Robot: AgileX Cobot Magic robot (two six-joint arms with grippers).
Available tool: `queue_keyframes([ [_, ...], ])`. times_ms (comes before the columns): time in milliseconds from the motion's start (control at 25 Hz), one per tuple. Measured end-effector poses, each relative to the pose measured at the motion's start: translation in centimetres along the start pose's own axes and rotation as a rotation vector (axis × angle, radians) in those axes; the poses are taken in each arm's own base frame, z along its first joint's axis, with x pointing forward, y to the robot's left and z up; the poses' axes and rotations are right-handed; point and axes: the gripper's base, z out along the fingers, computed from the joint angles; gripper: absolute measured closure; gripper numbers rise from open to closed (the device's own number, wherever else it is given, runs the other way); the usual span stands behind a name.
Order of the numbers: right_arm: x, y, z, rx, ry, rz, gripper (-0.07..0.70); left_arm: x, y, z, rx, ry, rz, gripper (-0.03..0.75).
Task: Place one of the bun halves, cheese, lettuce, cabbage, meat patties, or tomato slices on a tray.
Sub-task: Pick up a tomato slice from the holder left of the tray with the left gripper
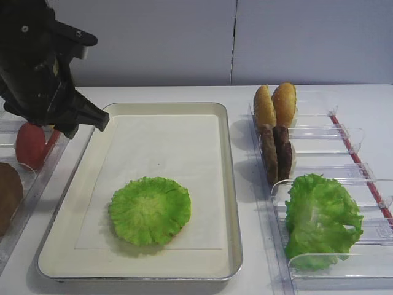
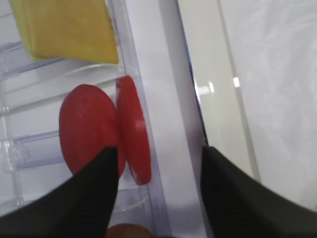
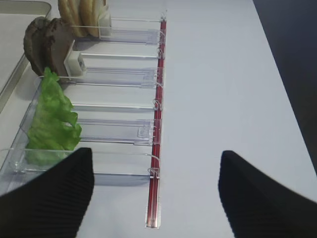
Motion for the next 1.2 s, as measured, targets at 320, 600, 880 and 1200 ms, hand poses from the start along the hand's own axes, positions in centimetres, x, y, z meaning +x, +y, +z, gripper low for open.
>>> queue_keyframes([
  [320,0.0,0.0,0.0,0.0,0.0,0.0,0.087,-0.5,-0.2,2.1,-0.094,0.019,-0.008,0.328],
  [600,0.0,0.0,0.0,0.0,0.0,0.0,0.087,-0.5,-0.7,3.5,-0.114,0.047,0.019,0.328],
  [880,0.0,0.0,0.0,0.0,0.0,0.0,0.087,-0.4,-0.9,4.8,-0.154,0.08,0.043,0.328],
  [1200,0.0,0.0,0.0,0.0,0.0,0.0,0.087,-0.4,-0.9,5.0,-0.163,0.078,0.045,0.407],
])
